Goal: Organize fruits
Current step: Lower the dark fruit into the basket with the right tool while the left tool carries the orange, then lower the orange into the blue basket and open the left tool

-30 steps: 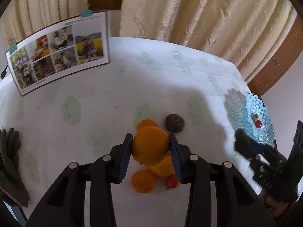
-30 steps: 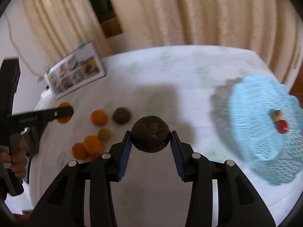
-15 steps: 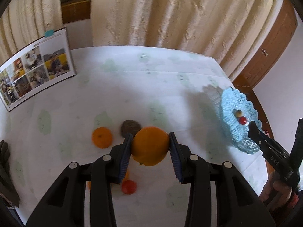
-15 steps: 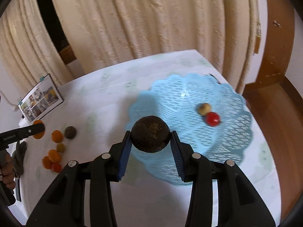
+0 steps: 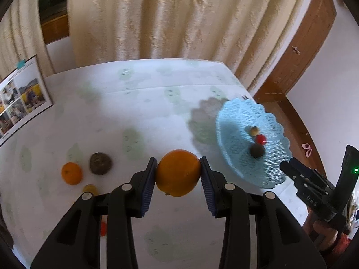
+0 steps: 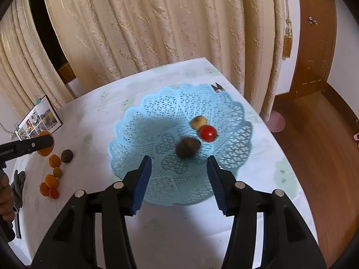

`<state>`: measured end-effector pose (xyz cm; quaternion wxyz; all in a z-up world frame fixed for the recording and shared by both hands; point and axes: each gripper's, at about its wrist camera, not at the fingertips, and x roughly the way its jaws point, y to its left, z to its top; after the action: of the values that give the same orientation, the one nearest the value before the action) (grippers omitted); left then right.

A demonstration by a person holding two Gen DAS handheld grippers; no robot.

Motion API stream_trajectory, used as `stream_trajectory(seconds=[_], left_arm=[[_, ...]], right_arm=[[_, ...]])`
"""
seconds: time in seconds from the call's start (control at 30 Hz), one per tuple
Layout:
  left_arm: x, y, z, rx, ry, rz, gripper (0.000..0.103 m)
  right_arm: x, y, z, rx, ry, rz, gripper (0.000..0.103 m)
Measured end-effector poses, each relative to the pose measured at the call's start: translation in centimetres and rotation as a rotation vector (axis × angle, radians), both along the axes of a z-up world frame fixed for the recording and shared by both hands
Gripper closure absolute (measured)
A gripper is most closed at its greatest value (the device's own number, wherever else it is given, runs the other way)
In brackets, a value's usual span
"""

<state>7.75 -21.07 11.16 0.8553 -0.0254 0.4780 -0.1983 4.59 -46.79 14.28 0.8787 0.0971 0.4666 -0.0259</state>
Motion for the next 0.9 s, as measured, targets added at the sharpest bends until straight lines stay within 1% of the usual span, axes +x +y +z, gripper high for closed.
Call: stream_trajectory(seconds=[0.17, 0.47, 0.63, 0.67, 0.7, 0.73, 0.77, 0.8, 0.87, 0.9], left_arm=[[0.0, -3.3, 0.3, -0.012, -0.009, -0.051, 0.064], [0.0, -9.3, 0.5, -0.028, -0.023, -0.164, 0.064], [-0.1, -11.1, 0.3, -0.029, -0.022, -0.19, 0.063], [-0.2, -11.2, 0.3, -0.036, -0.022, -0.193, 0.06], [-0.1, -11.2, 0.3, -0.041, -0.02, -0.193, 0.049], [0.0, -11.1, 0.4, -0.043, -0.021, -0.186, 0.042], [0.0, -10.9, 0.5, -0.05, -0.029, -0.177, 0.04], [0.0, -10.7, 0.6, -0.054, -0.031, -0.172, 0.04], [0.1, -10.1, 0.7, -0.051, -0.027, -0.156, 0.04], [0.3, -9.6, 0.7, -0.048, -0.026, -0.144, 0.04]], right_arm=[[-1.1, -1.0, 0.2, -0.009, -0.002, -0.005, 0.05], [-2.8, -1.2, 0.3, -0.008, 0.007, 0.0, 0.05], [-3.2, -1.2, 0.2, -0.007, 0.012, -0.009, 0.05], [-3.3, -1.2, 0.2, -0.006, 0.014, -0.011, 0.05], [-3.3, -1.2, 0.2, -0.006, 0.016, -0.012, 0.05], [-3.3, -1.1, 0.1, -0.005, 0.017, -0.012, 0.05], [-3.3, -1.0, 0.1, -0.005, 0.017, -0.012, 0.05], [-3.3, -0.9, 0.1, -0.005, 0.016, -0.011, 0.05], [-3.1, -0.5, 0.1, -0.002, 0.012, -0.009, 0.043], [-3.1, -0.3, 0.1, -0.001, 0.008, -0.006, 0.042]])
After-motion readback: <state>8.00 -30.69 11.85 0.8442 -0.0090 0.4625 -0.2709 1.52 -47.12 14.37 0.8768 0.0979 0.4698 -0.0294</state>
